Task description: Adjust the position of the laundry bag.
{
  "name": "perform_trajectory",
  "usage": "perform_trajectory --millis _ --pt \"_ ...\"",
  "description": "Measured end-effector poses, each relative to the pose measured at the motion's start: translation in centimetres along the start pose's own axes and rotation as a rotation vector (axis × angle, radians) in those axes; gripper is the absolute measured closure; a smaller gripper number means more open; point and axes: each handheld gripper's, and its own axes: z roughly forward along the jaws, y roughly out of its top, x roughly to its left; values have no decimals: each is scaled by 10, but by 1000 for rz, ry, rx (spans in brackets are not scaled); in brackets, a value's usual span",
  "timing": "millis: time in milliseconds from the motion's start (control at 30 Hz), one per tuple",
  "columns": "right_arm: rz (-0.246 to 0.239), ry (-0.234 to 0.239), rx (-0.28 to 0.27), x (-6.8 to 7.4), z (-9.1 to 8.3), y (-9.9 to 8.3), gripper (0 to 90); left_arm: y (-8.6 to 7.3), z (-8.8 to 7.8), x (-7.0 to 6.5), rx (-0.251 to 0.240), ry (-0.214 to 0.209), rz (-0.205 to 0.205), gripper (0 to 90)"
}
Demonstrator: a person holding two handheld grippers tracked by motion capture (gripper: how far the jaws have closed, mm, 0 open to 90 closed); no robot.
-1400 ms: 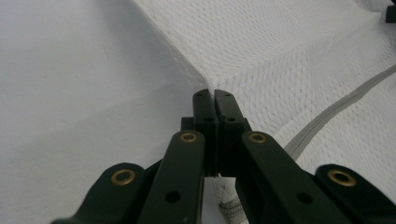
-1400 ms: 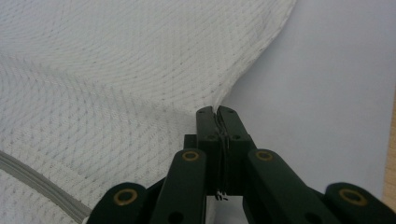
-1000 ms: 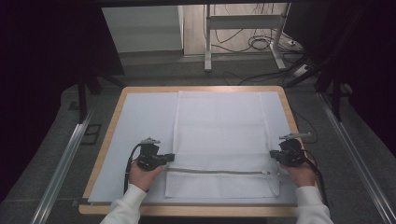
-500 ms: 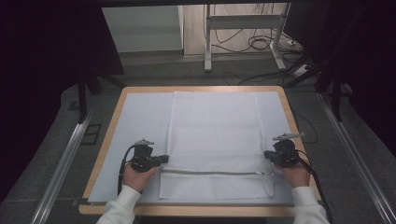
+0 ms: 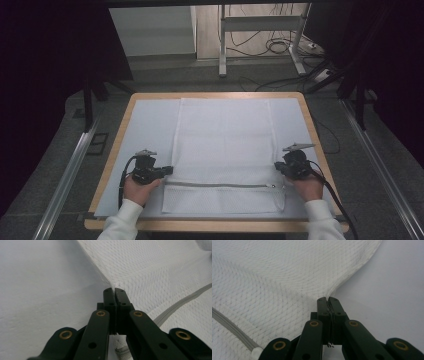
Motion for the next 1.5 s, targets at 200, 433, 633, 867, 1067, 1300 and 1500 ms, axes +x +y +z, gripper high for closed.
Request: perform_trajectory --millis 200,433,633,867,1067,1300,1500 --pt "-20 8 4 7 3 1 875 -2 -4 7 4 9 -10 899" --pt "-57 21 8 17 8 4 874 -6 -10 16 -2 22 -29 898" --pt "-57 34 7 20 11 4 874 -9 -13 20 3 19 -34 896" --pt "-45 58 1 21 12 4 874 -11 -16 24 0 29 -38 895" --pt "-46 71 0 22 13 3 873 -12 -17 26 1 32 -39 894" --pt "-51 61 4 22 14 3 821 -13 -16 25 10 34 -35 866" --pt "-46 15 -79 17 4 5 459 -7 -22 15 -70 114 38 478"
